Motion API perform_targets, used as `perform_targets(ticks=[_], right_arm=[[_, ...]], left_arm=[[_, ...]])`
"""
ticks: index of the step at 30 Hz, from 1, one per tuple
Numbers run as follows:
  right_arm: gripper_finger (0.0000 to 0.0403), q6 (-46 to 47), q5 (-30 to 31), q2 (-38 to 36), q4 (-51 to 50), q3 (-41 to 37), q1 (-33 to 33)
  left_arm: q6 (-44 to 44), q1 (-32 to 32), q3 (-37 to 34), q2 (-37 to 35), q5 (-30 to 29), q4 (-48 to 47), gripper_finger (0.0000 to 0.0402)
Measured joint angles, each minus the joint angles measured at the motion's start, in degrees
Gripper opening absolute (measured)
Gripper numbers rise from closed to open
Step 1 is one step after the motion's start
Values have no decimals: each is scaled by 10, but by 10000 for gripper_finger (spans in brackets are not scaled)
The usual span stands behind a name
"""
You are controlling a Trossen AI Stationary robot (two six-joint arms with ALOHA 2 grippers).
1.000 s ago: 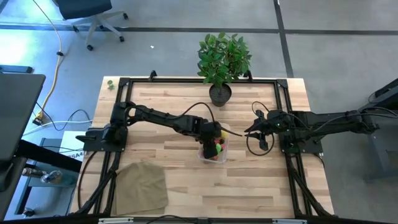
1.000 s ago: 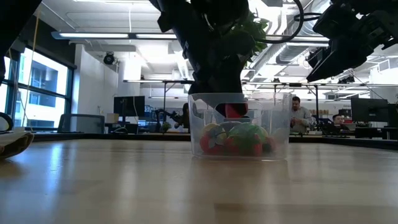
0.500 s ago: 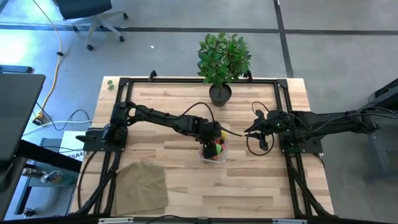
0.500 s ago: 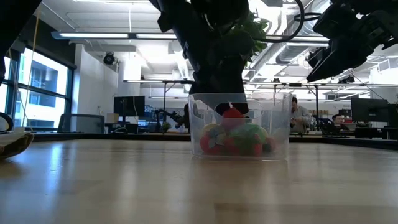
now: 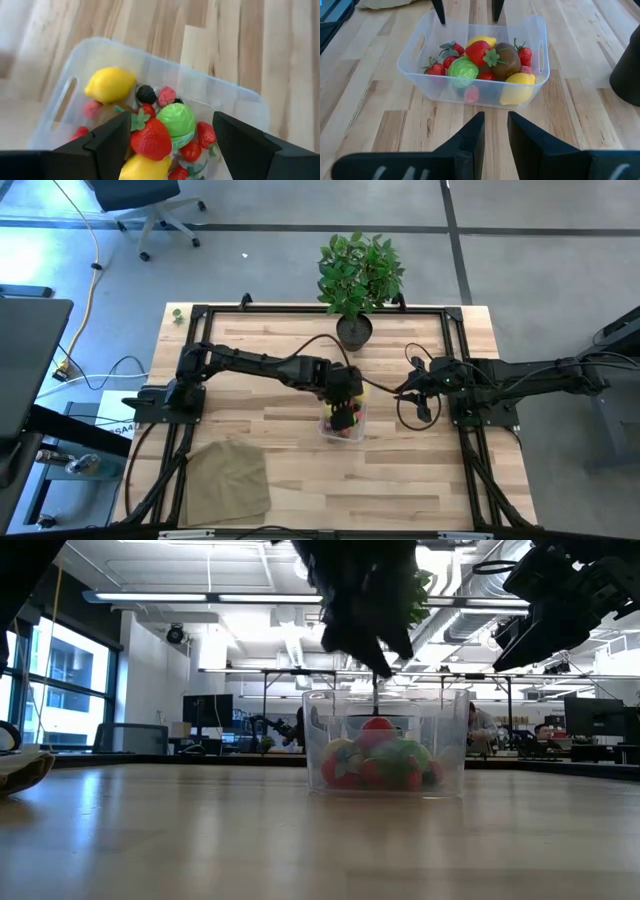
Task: Pick and placing Produce into tupperware
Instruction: Return to Home Position
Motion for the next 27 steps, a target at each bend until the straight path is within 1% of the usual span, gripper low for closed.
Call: perform_targets(ticks=[3,6,9,12,16,20,24,27], right_arm=[[73,0,0,0,0,0,0],[73,0,0,0,0,0,0],[73,0,0,0,0,0,0],[73,0,0,0,0,0,0],[73,0,0,0,0,0,0],[73,0,0,0,0,0,0],[73,0,0,0,0,0,0],[73,0,0,0,0,0,0]], left_arm=[[27,8,49,0,9,-54,271],[62,19,104,0,44,-136,271],[110,26,153,0,53,-227,268],[142,31,192,0,44,-311,251],[140,35,205,-13,38,-366,215],[126,37,205,-43,10,-379,172],[97,25,205,-80,-65,-396,130],[80,8,205,-107,-111,-407,101]])
